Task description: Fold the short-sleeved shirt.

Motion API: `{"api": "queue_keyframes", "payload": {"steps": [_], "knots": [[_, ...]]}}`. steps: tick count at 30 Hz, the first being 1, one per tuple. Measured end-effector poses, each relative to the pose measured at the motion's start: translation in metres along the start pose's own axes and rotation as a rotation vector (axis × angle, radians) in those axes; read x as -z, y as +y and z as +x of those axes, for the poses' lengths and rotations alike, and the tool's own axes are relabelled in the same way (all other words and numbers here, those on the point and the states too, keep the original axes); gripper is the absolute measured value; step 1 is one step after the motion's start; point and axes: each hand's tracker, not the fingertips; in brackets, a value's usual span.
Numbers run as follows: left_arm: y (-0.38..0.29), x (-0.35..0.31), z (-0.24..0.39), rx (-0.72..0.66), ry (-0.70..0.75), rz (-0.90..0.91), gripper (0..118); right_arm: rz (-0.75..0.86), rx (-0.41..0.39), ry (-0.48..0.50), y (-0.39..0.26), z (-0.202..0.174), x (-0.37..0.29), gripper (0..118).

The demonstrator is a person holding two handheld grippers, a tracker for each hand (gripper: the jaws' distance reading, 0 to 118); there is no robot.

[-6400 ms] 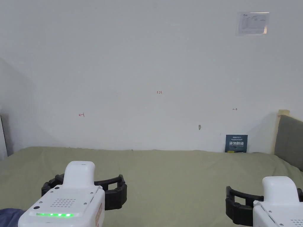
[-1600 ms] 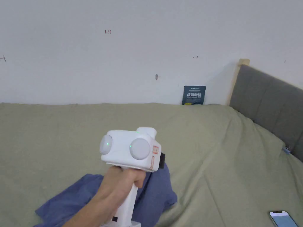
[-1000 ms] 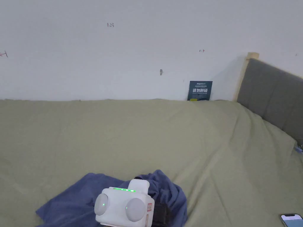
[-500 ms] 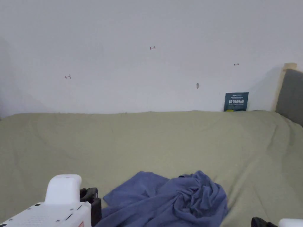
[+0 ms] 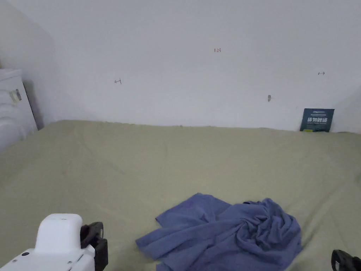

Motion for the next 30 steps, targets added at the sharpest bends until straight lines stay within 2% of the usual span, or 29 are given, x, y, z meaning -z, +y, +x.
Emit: {"api": "queue_keyframes", "payload": {"steps": [5,9,10,11,12,13,14,15,17,19,25,27,29,30], "knots": [[-0.004,0.059,0.0,0.054,-0.045,-0.1,0,-0.022,-0.018,0.002,0.001,-0.001,0.012,0],[-0.014,0.134,-0.002,0.068,-0.062,-0.262,0,-0.043,-0.01,0.01,-0.001,-0.004,0.024,0],[-0.016,0.15,0.0,0.073,-0.083,-0.302,5,-0.057,-0.01,0.011,-0.003,-0.005,0.028,0],[-0.02,0.171,0.002,0.075,-0.123,-0.355,23,-0.072,-0.007,0.01,-0.005,-0.005,0.033,0],[-0.024,0.186,0.003,0.05,-0.102,-0.368,60,-0.085,-0.003,0.015,-0.008,-0.005,0.038,0],[-0.028,0.206,0.005,0.03,-0.09,-0.409,115,-0.098,-0.001,0.015,-0.01,-0.006,0.043,0],[-0.035,0.234,0.003,0.025,-0.114,-0.502,117,-0.113,-0.001,0.01,-0.012,-0.006,0.049,0],[-0.042,0.253,0.003,-0.031,-0.124,-0.568,114,-0.121,-0.002,0.008,-0.014,-0.006,0.054,0],[-0.012,0.32,0.014,0.012,-0.093,-0.642,113,-0.146,-0.006,0.008,-0.018,-0.006,0.064,0],[-0.057,0.312,0.008,0.055,-0.062,-0.656,109,-0.165,-0.008,0.007,-0.022,-0.006,0.072,0],[-0.09,0.335,0.023,0.128,-0.054,-0.74,103,-0.204,-0.014,0.013,-0.031,-0.005,0.083,0],[-0.084,0.329,0.031,0.12,-0.033,-0.697,98,-0.212,-0.005,0.017,-0.033,-0.003,0.082,0],[-0.074,0.323,0.032,0.069,-0.046,-0.687,55,-0.223,0.009,0.018,-0.035,-0.001,0.082,0],[-0.067,0.319,0.029,0.082,-0.06,-0.67,17,-0.227,0.014,0.018,-0.035,0.001,0.082,0]]}}
